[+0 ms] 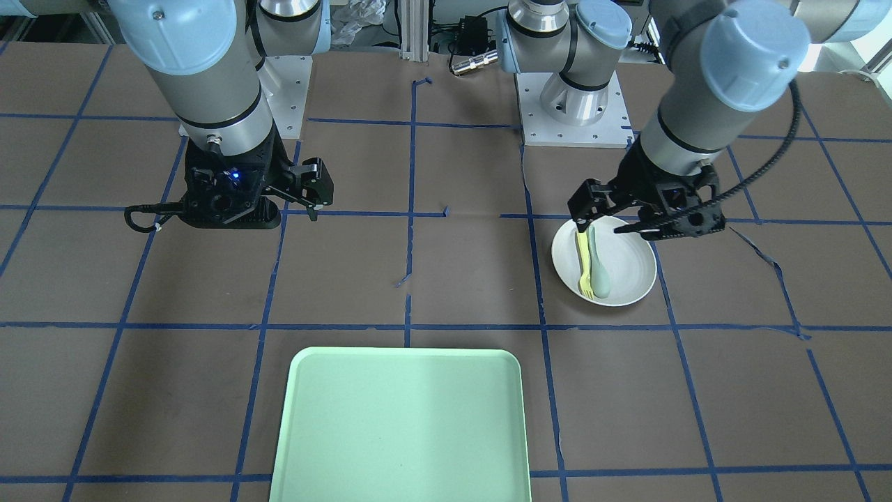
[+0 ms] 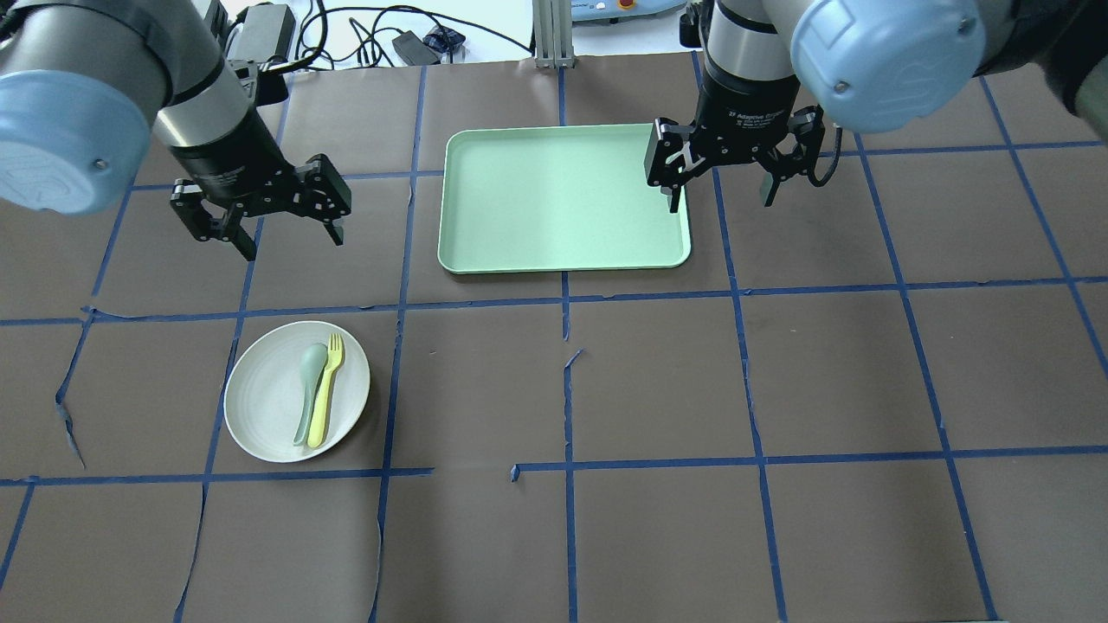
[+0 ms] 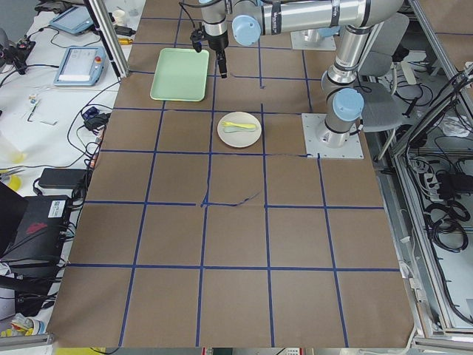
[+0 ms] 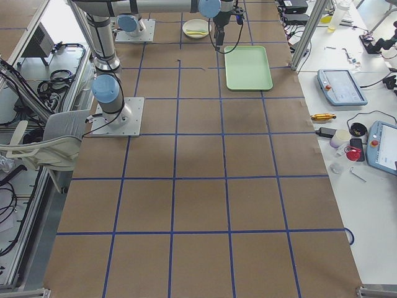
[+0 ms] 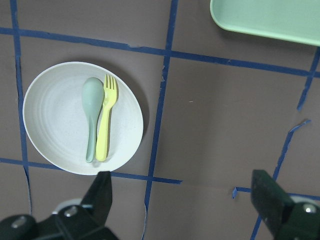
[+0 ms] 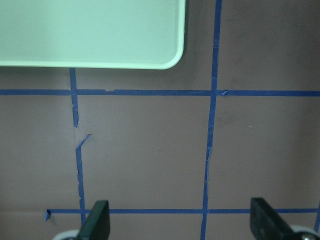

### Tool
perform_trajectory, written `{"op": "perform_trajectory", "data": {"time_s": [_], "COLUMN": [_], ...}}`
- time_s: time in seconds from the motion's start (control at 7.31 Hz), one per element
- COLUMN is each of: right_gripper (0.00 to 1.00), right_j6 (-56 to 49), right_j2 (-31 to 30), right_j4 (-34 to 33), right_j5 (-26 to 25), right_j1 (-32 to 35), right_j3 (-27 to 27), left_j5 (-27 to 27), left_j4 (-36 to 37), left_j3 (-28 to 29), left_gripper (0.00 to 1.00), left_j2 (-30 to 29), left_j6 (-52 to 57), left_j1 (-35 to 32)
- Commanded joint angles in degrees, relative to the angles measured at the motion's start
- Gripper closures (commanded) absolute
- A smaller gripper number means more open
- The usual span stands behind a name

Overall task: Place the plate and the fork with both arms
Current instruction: 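Lower the left gripper and grip the white plate's rim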

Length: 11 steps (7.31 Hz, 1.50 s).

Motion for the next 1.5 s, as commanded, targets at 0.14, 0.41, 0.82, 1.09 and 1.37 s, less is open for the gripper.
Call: {"op": "perform_trajectory", "data": {"time_s": [0.14,0.41,0.82,1.09,1.37], "right_gripper": [0.00,0.00,0.00,0.00,0.00], "right_j6": [0.17,0.88,0.88,0.70,0.70], "right_j2": [0.13,0.57,0.57,0.57,0.57], "right_j4": [-0.20,-0.20,-0.29,-0.29,-0.20], "right_j5": [0.03,0.38,0.47,0.21,0.12], "right_j1": [0.01,0.09,0.09,0.09,0.09], "right_j3": [0.09,0.18,0.70,0.79,0.79], "left_j5": [-0.24,-0.42,0.02,0.10,0.46], "left_j4": [13.76,22.93,24.73,24.64,24.64], "left_j3": [-11.85,-19.42,-23.06,-24.55,-24.73], "left_gripper": [0.00,0.07,0.19,0.29,0.52], "left_j2": [-1.59,-5.09,-8.89,-10.04,-10.13], "left_j6": [15.47,24.45,28.68,29.74,32.11], "left_j1": [15.46,21.54,22.27,22.27,22.27]}}
